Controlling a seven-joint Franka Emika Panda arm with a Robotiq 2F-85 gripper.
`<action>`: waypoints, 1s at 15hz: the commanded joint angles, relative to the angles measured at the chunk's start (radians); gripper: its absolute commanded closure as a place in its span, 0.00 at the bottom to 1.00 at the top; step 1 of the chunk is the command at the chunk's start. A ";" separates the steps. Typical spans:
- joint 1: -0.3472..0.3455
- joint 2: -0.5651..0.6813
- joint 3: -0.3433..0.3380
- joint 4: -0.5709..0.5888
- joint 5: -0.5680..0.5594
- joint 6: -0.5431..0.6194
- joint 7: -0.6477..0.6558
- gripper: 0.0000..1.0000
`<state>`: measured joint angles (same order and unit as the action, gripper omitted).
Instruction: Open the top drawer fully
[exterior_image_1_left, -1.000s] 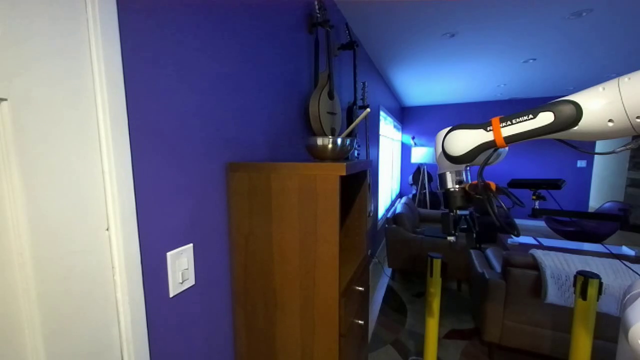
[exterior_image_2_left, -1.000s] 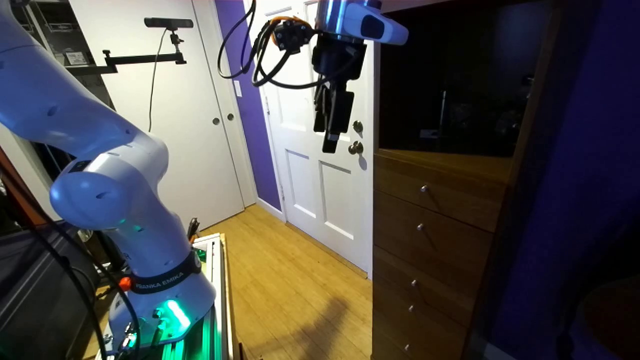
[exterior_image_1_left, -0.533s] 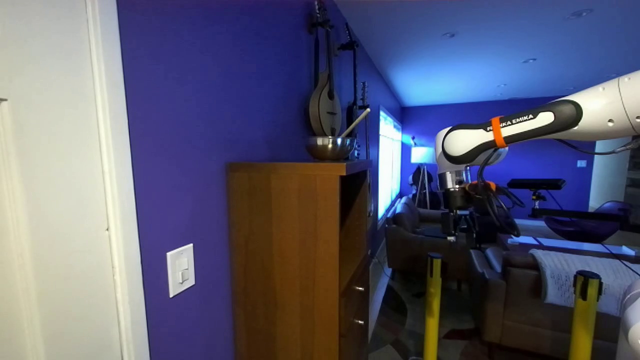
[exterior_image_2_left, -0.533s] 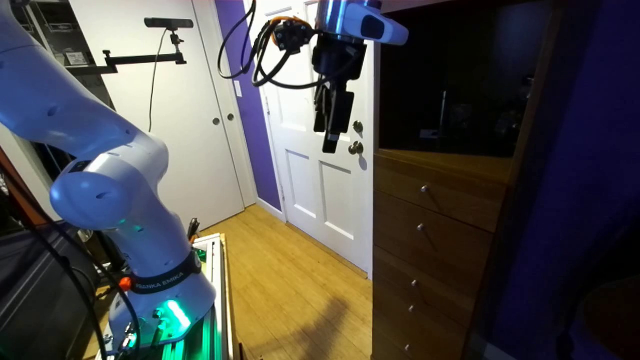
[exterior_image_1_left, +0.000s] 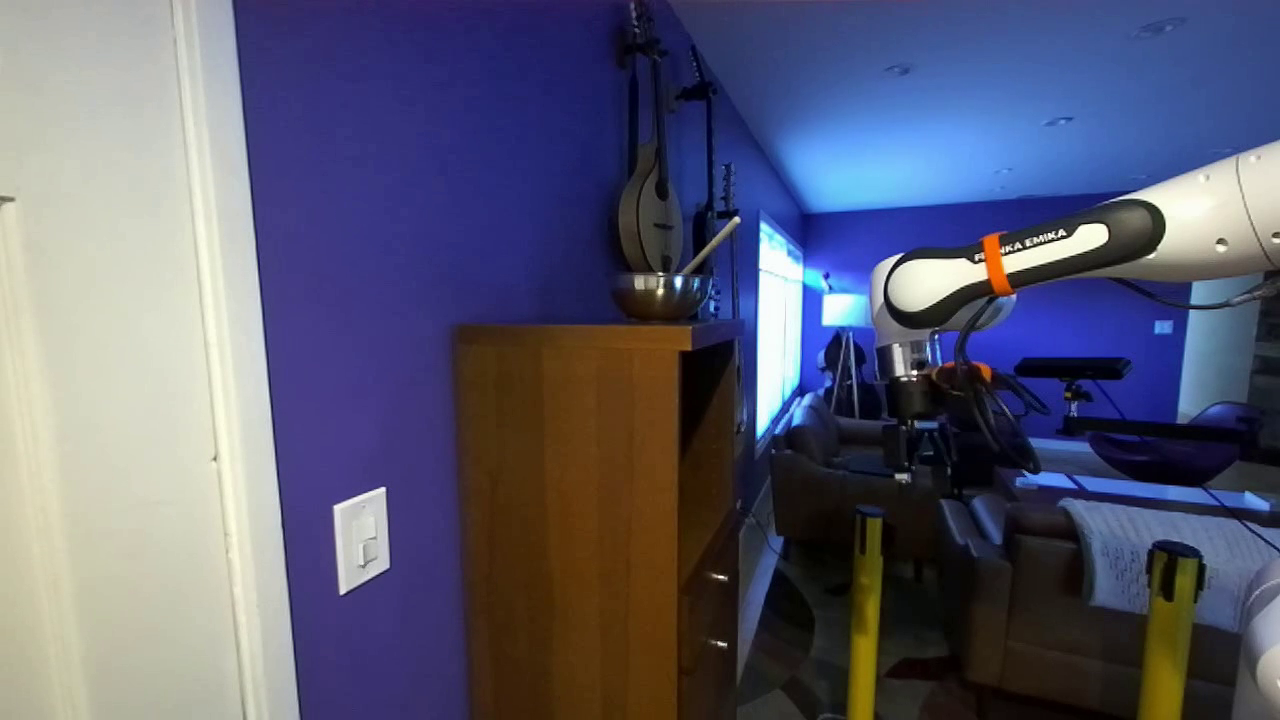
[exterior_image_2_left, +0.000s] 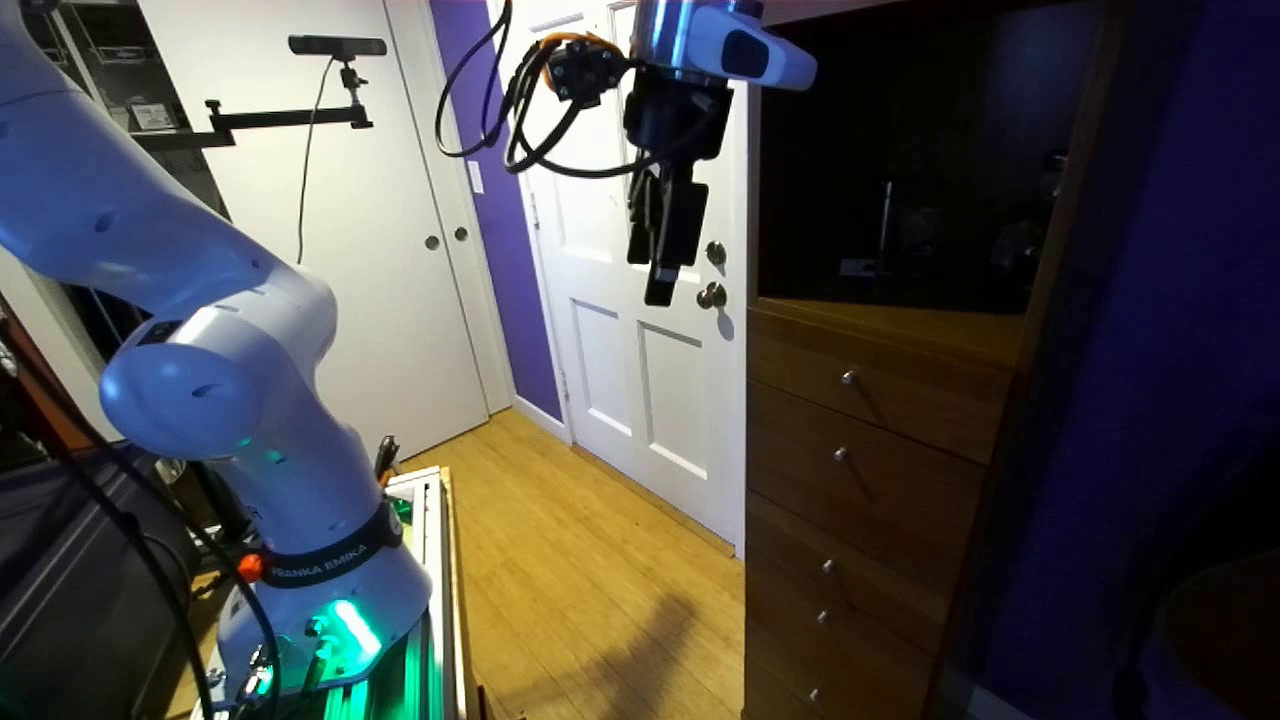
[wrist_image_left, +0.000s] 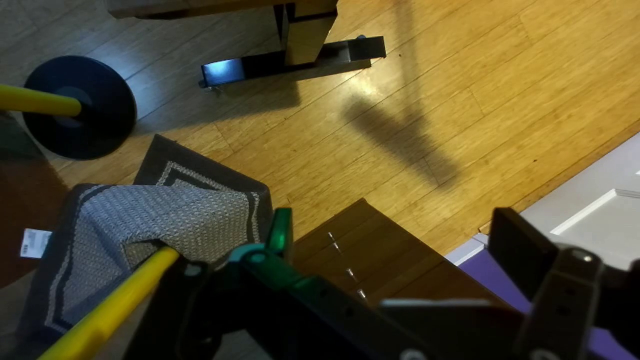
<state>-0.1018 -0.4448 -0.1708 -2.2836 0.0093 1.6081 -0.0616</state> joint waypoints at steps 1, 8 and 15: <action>-0.011 0.002 0.009 0.002 0.003 -0.002 -0.004 0.00; -0.011 0.002 0.009 0.002 0.003 -0.002 -0.004 0.00; 0.059 0.022 0.058 -0.019 0.032 0.048 -0.082 0.00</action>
<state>-0.0850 -0.4392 -0.1498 -2.2853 0.0139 1.6144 -0.0921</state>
